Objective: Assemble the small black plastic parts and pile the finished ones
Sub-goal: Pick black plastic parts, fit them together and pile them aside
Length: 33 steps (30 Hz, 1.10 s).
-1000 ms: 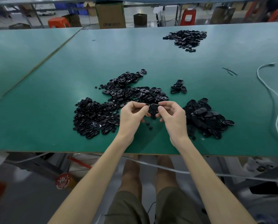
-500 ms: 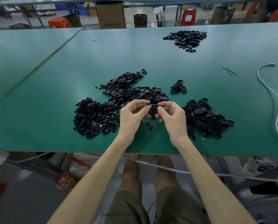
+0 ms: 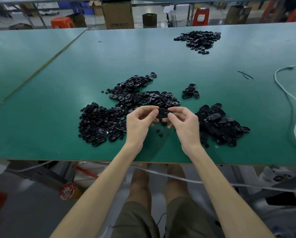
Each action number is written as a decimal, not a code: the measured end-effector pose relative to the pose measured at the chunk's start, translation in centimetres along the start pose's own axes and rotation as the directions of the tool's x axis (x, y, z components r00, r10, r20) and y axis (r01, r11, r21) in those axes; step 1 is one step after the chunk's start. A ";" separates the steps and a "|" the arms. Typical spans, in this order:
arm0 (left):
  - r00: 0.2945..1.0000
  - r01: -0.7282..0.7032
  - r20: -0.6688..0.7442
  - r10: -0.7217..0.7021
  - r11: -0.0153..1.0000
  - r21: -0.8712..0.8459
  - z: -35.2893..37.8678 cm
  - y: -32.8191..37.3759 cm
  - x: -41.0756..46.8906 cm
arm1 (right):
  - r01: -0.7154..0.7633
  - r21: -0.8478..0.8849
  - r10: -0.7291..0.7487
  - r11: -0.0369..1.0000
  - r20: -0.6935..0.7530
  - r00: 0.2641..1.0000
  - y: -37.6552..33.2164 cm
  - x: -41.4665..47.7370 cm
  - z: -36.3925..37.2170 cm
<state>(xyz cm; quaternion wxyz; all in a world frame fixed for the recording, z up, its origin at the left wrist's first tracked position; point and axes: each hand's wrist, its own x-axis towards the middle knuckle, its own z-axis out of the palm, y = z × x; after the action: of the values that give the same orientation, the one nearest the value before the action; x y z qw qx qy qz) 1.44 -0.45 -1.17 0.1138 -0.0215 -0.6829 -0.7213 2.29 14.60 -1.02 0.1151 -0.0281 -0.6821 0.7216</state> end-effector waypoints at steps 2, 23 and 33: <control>1.000 -0.007 0.005 0.007 1.000 0.012 0.0 0.0 0.0 | -0.001 0.013 0.001 1.000 0.001 1.000 -0.1 0.0 0.0; 1.000 0.006 0.000 -0.006 0.992 0.125 0.4 -0.2 0.1 | -0.009 0.073 0.002 0.997 0.093 0.996 -0.3 -0.1 0.0; 1.000 0.005 0.000 -0.005 0.993 0.116 0.3 0.0 -0.1 | -0.007 0.069 -0.001 0.998 0.118 0.993 -0.2 0.0 0.1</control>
<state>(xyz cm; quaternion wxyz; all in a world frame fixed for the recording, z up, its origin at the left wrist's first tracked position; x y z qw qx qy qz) 1.48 -0.16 -1.20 0.1130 -0.0133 -0.7237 -0.6806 2.33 14.48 -0.84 0.0744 0.0173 -0.6621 0.7455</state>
